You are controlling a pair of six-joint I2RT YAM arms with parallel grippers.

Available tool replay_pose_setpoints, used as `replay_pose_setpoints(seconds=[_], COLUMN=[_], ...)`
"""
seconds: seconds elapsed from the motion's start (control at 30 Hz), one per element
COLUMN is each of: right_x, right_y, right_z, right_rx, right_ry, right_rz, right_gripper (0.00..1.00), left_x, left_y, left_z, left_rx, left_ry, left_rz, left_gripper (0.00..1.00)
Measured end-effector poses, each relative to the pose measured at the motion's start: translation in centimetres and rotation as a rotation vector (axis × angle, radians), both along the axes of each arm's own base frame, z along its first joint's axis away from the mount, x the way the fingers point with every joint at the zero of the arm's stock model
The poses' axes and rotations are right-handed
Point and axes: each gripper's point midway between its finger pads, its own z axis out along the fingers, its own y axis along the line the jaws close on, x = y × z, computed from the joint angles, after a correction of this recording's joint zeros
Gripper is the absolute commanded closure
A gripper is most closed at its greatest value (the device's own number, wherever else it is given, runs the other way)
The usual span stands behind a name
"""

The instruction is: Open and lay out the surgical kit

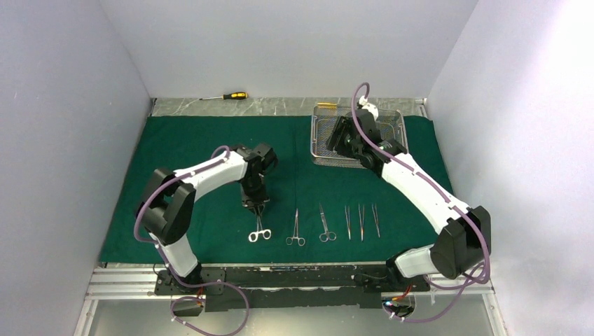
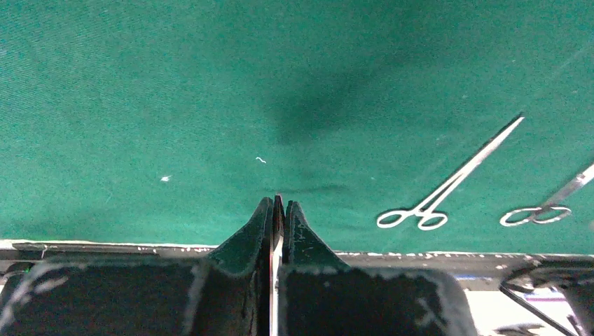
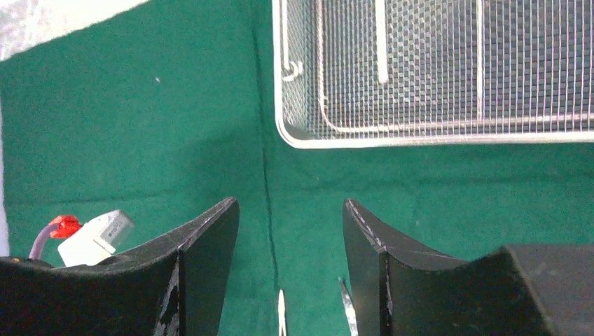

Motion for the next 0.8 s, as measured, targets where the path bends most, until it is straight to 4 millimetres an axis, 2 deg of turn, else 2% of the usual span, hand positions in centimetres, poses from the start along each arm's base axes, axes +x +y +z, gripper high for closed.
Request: replay_pose_setpoints(seconds=[0.13,0.27,0.57,0.8], right_x=[-1.5,-2.3,-2.4,-2.8], right_y=[-0.7,-1.3,-1.8,-2.6], right_z=[-2.1,-3.1,-2.2,-2.0], right_rx=[-0.003,-0.002,0.015,0.022], right_ry=[0.059,0.087,0.066,0.059], right_rz=[-0.017,-0.031,-0.048,-0.062], right_gripper=[0.41,0.42,0.42,0.42], left_x=[-0.6,-0.3,0.5,1.2], left_y=[-0.7,-2.2,-3.4,-3.9], left_z=[-0.8,-1.0,-3.7,-4.0], left_rx=[0.047,0.043,0.078,0.067], left_ry=[-0.035,-0.095,-0.126,-0.159], left_rz=[0.011,0.001,-0.035,-0.042], left_gripper=[1.00,1.00,1.00,1.00])
